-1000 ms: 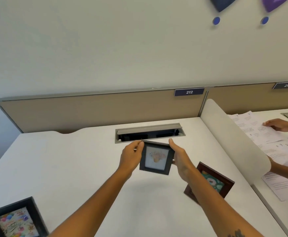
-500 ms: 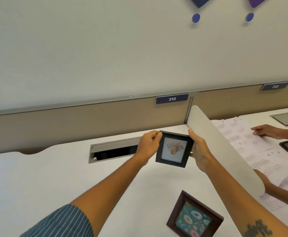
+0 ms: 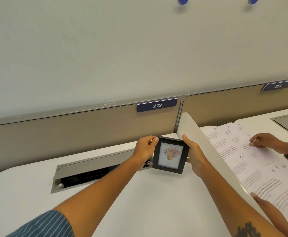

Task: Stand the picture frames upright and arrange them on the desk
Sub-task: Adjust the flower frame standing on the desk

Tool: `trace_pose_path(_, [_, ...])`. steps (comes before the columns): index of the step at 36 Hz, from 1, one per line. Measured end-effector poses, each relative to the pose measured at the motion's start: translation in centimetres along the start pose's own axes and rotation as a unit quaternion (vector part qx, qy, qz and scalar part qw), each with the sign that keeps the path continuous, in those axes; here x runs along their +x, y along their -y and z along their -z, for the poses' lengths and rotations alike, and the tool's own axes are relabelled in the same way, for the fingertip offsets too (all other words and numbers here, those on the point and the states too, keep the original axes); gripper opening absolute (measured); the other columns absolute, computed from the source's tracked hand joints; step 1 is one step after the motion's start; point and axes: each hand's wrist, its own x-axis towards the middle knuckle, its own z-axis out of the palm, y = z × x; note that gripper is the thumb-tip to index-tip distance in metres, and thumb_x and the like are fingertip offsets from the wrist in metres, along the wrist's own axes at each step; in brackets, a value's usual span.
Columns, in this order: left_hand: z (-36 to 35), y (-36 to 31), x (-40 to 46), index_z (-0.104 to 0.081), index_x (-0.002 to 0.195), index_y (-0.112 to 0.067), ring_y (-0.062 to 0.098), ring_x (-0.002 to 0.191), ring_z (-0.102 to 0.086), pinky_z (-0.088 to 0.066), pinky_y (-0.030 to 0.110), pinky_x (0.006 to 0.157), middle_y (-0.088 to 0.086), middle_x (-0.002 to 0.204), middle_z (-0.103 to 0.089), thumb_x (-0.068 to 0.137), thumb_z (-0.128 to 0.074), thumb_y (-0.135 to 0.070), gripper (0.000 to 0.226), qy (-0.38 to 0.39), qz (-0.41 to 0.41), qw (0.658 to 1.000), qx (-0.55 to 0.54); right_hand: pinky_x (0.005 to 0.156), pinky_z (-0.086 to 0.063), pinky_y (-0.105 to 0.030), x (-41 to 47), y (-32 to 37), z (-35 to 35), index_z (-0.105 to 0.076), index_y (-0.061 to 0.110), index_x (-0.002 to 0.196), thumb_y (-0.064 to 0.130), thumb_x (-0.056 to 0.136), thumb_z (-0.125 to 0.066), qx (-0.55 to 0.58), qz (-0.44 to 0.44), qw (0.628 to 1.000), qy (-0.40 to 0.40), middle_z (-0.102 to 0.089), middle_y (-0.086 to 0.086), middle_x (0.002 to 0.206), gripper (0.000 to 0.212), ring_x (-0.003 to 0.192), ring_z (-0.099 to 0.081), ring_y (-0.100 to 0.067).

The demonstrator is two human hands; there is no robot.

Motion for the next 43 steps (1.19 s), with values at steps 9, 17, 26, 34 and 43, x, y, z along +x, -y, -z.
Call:
trace_pose_path(9, [-2.8,1.0,5.6,-0.072,0.123,-0.013,0.029,0.114,-0.069,-0.054,0.051,0.106,0.008,0.118,-0.075,0.108,-0.053,-0.032,0.031,0.024,0.03,0.999,-0.005,0.062,-0.05,-0.013,6.1,-2.7,-0.5,-0.066,-0.023,0.115,-0.013,0.092,-0.079,0.02,-0.046,0.998,0.048,-0.065,-0.02,0.101,0.028,0.071,-0.061,-0.022])
trace_pose_path(17, [-3.6,2.5,7.5,-0.071,0.124,-0.01,0.032,0.114,-0.069,-0.057,0.048,0.103,0.012,0.118,-0.074,0.108,-0.052,-0.029,0.031,0.036,0.038,0.999,-0.014,0.053,-0.049,-0.021,5.7,-3.6,1.8,-0.088,0.011,0.095,0.016,0.115,-0.054,0.13,-0.078,0.987,0.056,-0.071,-0.018,0.085,0.04,0.051,-0.062,-0.001])
trace_pose_path(26, [-3.7,2.8,8.7,-0.07,0.126,-0.014,0.028,0.111,-0.068,-0.059,0.043,0.099,0.004,0.111,-0.07,0.108,-0.052,-0.031,0.031,0.042,0.048,0.998,-0.023,0.107,-0.054,-0.065,-3.7,15.2,-19.1,-0.059,0.032,0.137,0.061,0.089,-0.074,0.44,-0.139,0.886,0.043,-0.076,-0.004,0.124,0.058,0.116,-0.073,-0.029])
trace_pose_path(34, [-3.6,2.5,8.6,-0.066,0.134,-0.013,0.027,0.115,-0.067,-0.057,0.046,0.103,0.007,0.124,-0.07,0.109,-0.051,-0.032,0.034,0.049,0.063,0.997,-0.011,0.11,-0.05,-0.069,-3.5,15.3,-18.7,-0.061,0.037,0.124,0.06,0.096,-0.072,0.44,-0.128,0.888,0.025,-0.076,-0.004,0.125,0.038,0.121,-0.071,-0.033])
trace_pose_path(43, [-3.0,4.1,4.5,-0.048,0.151,-0.023,0.021,0.132,-0.056,-0.052,0.039,0.107,0.001,0.147,-0.058,0.106,-0.053,-0.041,0.049,0.023,0.044,0.999,0.001,0.121,-0.037,-0.066,-8.5,15.0,-17.3,-0.051,0.025,0.149,0.07,0.103,-0.049,0.34,-0.121,0.93,0.071,-0.057,-0.013,0.16,0.064,0.144,-0.055,-0.043])
